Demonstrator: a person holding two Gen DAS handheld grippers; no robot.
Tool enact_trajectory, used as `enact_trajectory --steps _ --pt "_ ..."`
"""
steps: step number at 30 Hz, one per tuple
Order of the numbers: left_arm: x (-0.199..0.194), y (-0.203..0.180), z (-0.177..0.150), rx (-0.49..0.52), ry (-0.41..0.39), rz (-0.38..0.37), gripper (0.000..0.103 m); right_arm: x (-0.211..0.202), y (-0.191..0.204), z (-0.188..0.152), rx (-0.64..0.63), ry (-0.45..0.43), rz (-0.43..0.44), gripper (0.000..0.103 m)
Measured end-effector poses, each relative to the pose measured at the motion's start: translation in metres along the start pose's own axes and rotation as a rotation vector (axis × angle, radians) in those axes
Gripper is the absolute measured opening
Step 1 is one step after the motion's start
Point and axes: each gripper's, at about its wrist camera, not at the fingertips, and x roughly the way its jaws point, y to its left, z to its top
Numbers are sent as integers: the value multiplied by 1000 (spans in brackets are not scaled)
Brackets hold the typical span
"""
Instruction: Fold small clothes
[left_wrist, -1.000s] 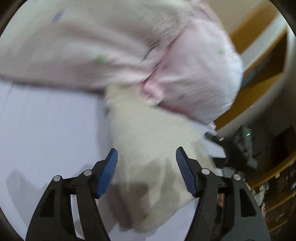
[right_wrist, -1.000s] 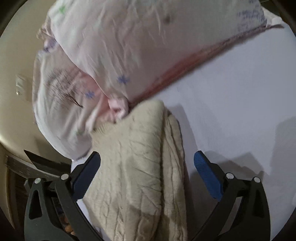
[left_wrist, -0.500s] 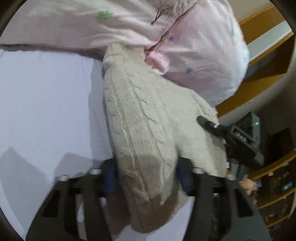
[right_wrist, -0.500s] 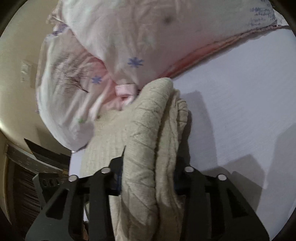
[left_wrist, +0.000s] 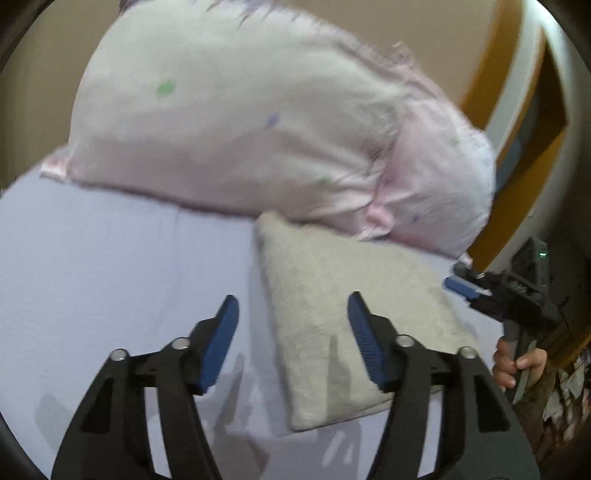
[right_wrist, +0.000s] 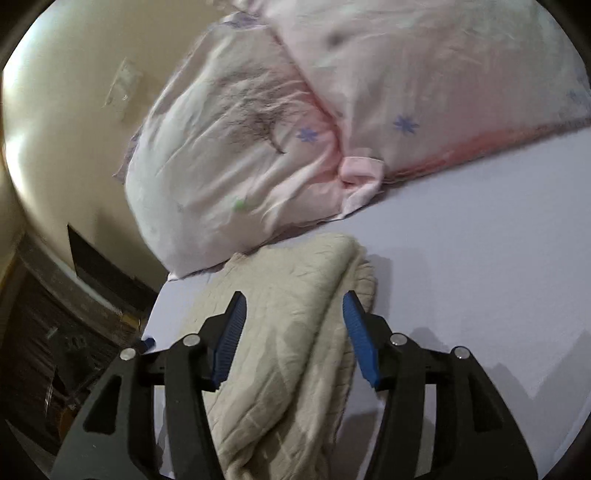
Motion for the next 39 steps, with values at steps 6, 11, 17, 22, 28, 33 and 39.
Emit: enact_trajectory --steps 6,11,17,22,28,33,39 --pt "37 -60 -20 213 101 -27 66 30 14 -3 -100 49 -157 9" --pt "41 -64 -41 285 161 -36 64 32 -11 -4 15 56 -221 12" --pt "8 -50 -46 210 112 -20 70 -17 20 -27 -99 -58 -236 93" --pt "-4 -44 -64 187 137 196 94 -65 49 -75 -225 -116 -386 101" --pt "7 -47 -80 217 210 265 101 -34 67 -126 -280 32 -499 101" --pt "22 -48 -85 246 255 291 102 4 71 -139 -248 146 -547 101" --pt "31 -47 -90 251 306 303 102 10 80 -152 -287 127 -602 101"
